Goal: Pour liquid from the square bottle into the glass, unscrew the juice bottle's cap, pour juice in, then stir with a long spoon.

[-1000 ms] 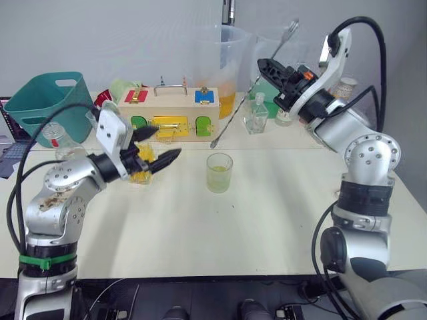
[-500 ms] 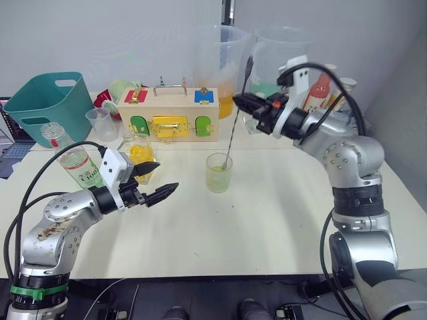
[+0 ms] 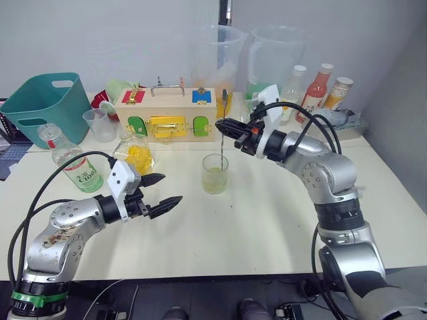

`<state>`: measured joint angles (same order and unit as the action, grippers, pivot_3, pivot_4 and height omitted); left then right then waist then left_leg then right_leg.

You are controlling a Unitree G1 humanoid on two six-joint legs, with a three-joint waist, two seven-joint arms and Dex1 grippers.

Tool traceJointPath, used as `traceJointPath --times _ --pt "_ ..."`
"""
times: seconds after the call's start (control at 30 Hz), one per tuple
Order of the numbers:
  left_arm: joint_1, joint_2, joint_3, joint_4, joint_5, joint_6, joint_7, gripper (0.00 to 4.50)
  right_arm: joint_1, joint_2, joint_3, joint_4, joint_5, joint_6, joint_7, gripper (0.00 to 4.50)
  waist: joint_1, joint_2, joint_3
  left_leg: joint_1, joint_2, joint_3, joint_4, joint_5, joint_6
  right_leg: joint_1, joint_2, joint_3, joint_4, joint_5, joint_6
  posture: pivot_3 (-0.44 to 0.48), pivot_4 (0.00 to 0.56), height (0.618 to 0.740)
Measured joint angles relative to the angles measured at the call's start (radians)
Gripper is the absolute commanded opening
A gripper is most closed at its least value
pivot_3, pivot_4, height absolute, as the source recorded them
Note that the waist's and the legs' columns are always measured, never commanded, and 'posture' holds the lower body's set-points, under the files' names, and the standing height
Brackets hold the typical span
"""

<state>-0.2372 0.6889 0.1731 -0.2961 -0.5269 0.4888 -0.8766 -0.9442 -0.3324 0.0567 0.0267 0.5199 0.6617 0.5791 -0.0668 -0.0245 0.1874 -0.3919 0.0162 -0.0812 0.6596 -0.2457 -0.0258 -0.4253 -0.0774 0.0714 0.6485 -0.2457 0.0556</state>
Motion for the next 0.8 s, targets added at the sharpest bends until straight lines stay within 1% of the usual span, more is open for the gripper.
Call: traceJointPath --times 0.17,0.33,0.5,0.6,0.8 --pt "-0.003 0.0 -0.003 0.002 0.016 -0.007 0.001 4.49 -0.011 0.035 0.011 0.067 -0.076 -0.068 -0.012 0.0 0.0 0.0 0.0 0.0 0.0 0.0 0.0 0.0 0.0 0.0 0.0 0.0 0.0 0.0 0.0 0.0 0.15 0.74" --pt "-0.003 0.0 -0.013 0.002 0.024 -0.01 0.0 4.49 -0.032 0.039 0.024 0.124 -0.146 -0.125 -0.01 0.0 0.0 0.0 0.0 0.0 0.0 0.0 0.0 0.0 0.0 0.0 0.0 0.0 0.0 0.0 0.0 0.0 0.15 0.74" --pt "-0.003 0.0 -0.027 0.008 0.039 -0.026 -0.001 4.49 -0.035 0.069 0.025 0.154 -0.166 -0.168 -0.005 0.0 0.0 0.0 0.0 0.0 0.0 0.0 0.0 0.0 0.0 0.0 0.0 0.0 0.0 0.0 0.0 0.0 0.15 0.74" --pt "-0.004 0.0 -0.051 0.018 0.056 -0.031 -0.006 4.49 -0.046 0.118 0.016 0.157 -0.161 -0.176 -0.007 0.0 -0.002 0.0 0.0 0.0 0.0 0.0 0.0 0.0 0.0 0.0 0.0 0.0 0.001 0.0 0.0 0.0 0.15 0.74" --pt "-0.013 0.0 -0.062 0.03 0.061 -0.033 -0.009 4.49 -0.05 0.156 0.016 0.099 -0.142 -0.151 0.008 0.0 -0.002 0.0 0.0 0.0 0.0 0.0 0.0 0.0 0.0 -0.001 0.0 0.0 0.001 0.0 0.0 0.0 0.15 0.74"
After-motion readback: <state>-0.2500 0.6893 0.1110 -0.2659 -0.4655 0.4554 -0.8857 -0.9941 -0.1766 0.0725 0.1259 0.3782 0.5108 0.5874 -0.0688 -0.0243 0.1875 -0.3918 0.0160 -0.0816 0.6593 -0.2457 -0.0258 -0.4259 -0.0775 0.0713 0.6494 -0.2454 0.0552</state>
